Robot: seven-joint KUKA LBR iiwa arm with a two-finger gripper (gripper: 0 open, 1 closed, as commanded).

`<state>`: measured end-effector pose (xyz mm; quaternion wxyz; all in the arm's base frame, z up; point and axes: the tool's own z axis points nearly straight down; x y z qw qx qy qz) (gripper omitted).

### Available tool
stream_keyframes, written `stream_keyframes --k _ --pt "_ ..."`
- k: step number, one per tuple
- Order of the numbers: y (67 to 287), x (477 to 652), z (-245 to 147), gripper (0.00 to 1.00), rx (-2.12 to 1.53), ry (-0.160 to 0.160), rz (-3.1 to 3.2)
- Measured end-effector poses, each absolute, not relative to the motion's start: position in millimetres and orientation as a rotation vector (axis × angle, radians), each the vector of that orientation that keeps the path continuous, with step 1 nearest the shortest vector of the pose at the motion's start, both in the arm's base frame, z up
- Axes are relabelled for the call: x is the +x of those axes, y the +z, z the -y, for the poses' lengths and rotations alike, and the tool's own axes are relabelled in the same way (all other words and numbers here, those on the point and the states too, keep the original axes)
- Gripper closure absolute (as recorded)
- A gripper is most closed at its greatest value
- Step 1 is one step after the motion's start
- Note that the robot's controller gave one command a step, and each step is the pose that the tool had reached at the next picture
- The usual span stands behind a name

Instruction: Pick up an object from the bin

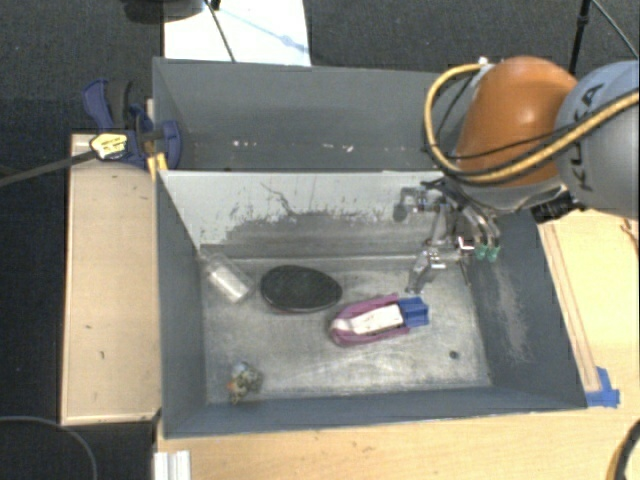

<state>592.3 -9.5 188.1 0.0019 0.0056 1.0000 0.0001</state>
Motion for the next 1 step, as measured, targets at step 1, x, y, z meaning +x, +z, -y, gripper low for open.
stream_keyframes --k 1 --pt "67.1 527.9 28.0 0.00 -0.185 0.001 -3.140"
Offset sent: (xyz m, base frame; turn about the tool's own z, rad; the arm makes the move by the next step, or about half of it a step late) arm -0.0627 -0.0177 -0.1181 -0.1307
